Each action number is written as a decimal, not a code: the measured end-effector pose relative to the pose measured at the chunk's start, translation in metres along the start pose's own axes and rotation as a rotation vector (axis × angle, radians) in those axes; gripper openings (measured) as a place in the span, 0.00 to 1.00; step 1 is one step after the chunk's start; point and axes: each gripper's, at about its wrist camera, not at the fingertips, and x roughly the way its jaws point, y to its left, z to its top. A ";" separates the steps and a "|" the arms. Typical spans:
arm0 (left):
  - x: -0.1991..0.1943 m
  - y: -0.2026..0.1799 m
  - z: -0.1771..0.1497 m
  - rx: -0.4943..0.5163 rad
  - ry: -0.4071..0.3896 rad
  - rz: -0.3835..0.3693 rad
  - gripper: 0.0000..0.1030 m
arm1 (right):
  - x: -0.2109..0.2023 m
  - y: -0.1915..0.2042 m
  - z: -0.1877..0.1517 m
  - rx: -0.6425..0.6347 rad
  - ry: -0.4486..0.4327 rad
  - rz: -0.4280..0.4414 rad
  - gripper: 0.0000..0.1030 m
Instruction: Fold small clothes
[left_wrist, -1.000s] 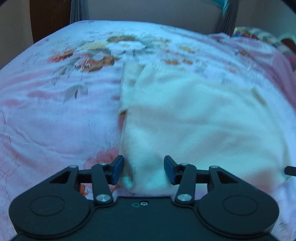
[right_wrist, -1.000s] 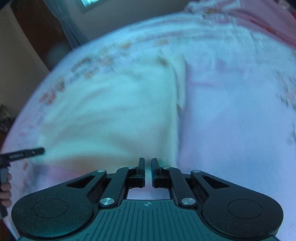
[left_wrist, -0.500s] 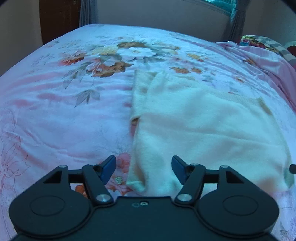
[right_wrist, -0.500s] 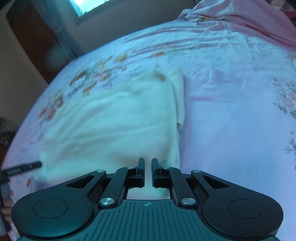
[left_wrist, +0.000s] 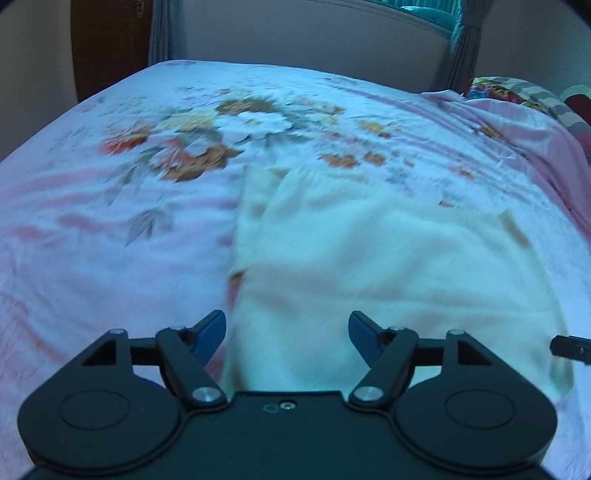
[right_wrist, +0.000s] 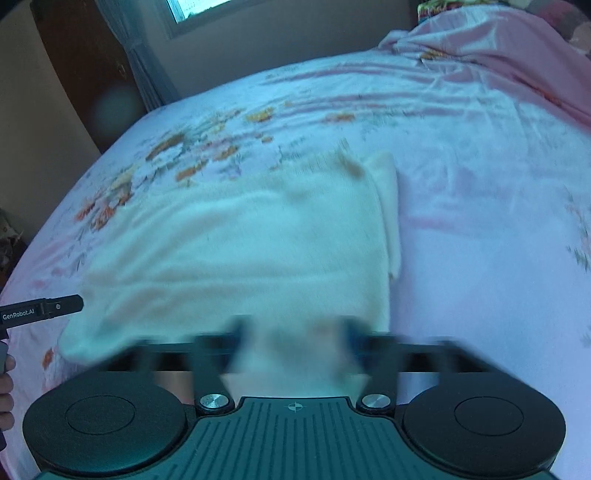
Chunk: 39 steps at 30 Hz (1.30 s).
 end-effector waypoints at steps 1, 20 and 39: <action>0.003 -0.004 0.005 0.010 -0.006 0.002 0.69 | 0.000 0.004 0.004 -0.018 -0.023 0.000 0.76; 0.060 -0.028 0.027 0.087 0.031 0.042 0.73 | 0.065 0.011 0.037 -0.084 0.000 -0.060 0.76; -0.015 0.011 -0.040 -0.005 0.072 0.028 0.74 | 0.003 0.043 -0.019 -0.092 0.030 0.004 0.76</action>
